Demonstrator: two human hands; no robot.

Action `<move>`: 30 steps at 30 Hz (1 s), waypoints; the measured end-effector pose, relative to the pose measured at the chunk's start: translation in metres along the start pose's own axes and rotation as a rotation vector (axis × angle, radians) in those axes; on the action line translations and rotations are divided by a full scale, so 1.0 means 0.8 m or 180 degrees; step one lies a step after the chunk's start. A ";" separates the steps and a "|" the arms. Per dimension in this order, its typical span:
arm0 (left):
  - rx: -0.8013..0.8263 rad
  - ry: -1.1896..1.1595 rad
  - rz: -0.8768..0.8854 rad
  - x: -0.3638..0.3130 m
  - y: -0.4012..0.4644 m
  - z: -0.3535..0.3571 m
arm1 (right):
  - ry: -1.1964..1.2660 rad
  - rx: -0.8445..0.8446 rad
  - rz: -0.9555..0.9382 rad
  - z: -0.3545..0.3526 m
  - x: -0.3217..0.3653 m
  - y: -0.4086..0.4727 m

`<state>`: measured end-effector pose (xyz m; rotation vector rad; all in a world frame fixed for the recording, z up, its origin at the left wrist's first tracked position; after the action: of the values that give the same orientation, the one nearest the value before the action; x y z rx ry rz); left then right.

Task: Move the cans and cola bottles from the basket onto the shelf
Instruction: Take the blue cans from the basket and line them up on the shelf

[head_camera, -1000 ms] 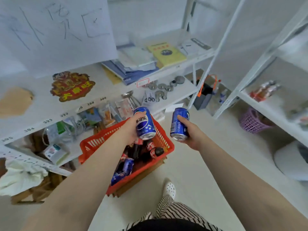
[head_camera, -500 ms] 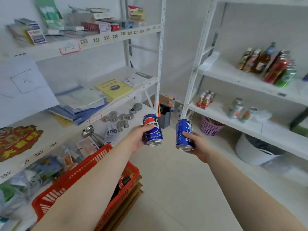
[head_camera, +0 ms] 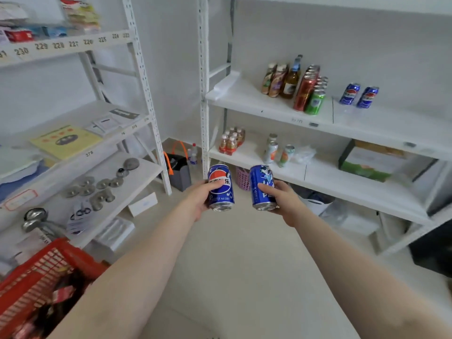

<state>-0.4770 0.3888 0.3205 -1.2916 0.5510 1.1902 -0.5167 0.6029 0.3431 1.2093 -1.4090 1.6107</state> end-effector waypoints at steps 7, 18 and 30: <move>0.0255 0.0255 -0.0204 0.020 0.063 0.127 | 0.0284 -0.0406 0.0056 -0.123 -0.001 0.038; 0.0989 0.0558 -0.0385 0.017 0.246 0.303 | 0.0595 -0.1133 0.0115 -0.282 0.016 0.152; 0.1357 0.0726 -0.0353 -0.011 0.390 0.505 | 0.0723 -0.1653 0.0002 -0.460 0.065 0.263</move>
<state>-0.8732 0.7100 0.2995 -1.0772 0.8382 0.7829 -0.8046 0.9173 0.3218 0.7007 -1.5456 1.2245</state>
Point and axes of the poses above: each hand's wrist, its own y-axis towards the middle knuckle, its own z-axis out of the palm, x = y × z, the point moved 10 cm from there along y, towards the middle knuckle
